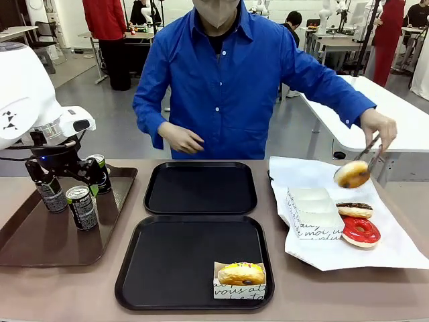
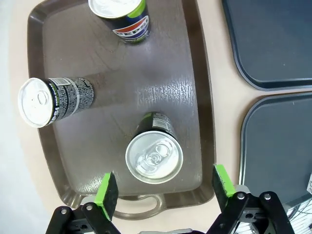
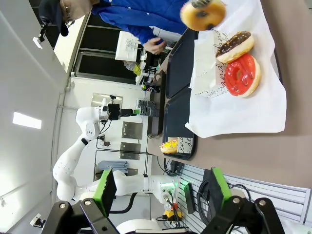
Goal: Set up donuts and drinks on trays.
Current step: Pick up one Pepsi coke and place it on the Flat Tray, then pick up one Pepsi coke from the Handle tray and place it on the Flat Tray without a Pepsi coke.
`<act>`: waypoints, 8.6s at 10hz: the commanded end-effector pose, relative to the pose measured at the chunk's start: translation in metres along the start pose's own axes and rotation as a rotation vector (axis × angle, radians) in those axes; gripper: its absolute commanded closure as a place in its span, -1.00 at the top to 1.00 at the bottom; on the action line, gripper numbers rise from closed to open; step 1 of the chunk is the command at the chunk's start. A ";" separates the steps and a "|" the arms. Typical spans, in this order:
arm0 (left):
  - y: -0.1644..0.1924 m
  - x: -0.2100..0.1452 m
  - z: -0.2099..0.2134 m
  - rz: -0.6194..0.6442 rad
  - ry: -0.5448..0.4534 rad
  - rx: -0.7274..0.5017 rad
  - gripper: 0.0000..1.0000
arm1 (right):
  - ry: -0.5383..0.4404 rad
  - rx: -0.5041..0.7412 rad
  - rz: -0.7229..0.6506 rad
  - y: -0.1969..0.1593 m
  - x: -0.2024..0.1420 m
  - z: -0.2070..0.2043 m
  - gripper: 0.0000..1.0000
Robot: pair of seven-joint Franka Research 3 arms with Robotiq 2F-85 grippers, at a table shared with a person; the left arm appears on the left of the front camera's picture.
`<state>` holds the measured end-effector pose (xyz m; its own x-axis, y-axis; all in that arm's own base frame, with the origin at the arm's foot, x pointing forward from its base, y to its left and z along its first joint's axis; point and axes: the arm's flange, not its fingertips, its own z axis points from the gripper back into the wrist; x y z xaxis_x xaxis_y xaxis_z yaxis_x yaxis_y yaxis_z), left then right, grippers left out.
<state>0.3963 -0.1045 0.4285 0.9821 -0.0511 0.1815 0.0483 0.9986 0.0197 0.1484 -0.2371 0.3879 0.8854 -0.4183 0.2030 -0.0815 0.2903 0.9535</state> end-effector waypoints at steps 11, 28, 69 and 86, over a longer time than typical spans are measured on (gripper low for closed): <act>0.004 0.026 -0.050 0.075 0.057 -0.022 0.83 | -0.009 0.010 0.019 0.001 0.002 0.000 1.00; -0.075 -0.076 0.064 -0.271 -0.012 -0.143 -0.84 | -0.009 0.010 0.019 0.001 0.002 0.000 1.00; -0.165 -0.072 0.033 -0.337 0.058 -0.134 1.00 | -0.009 0.010 0.019 0.001 0.002 0.000 1.00; 0.016 0.010 0.088 0.083 0.036 -0.075 1.00 | -0.009 0.010 0.019 0.001 0.002 0.000 1.00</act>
<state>0.3653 -0.1134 0.5079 0.9841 -0.0571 0.1679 0.0681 0.9959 -0.0602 0.1488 -0.2372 0.3881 0.8858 -0.4175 0.2027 -0.0802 0.2924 0.9529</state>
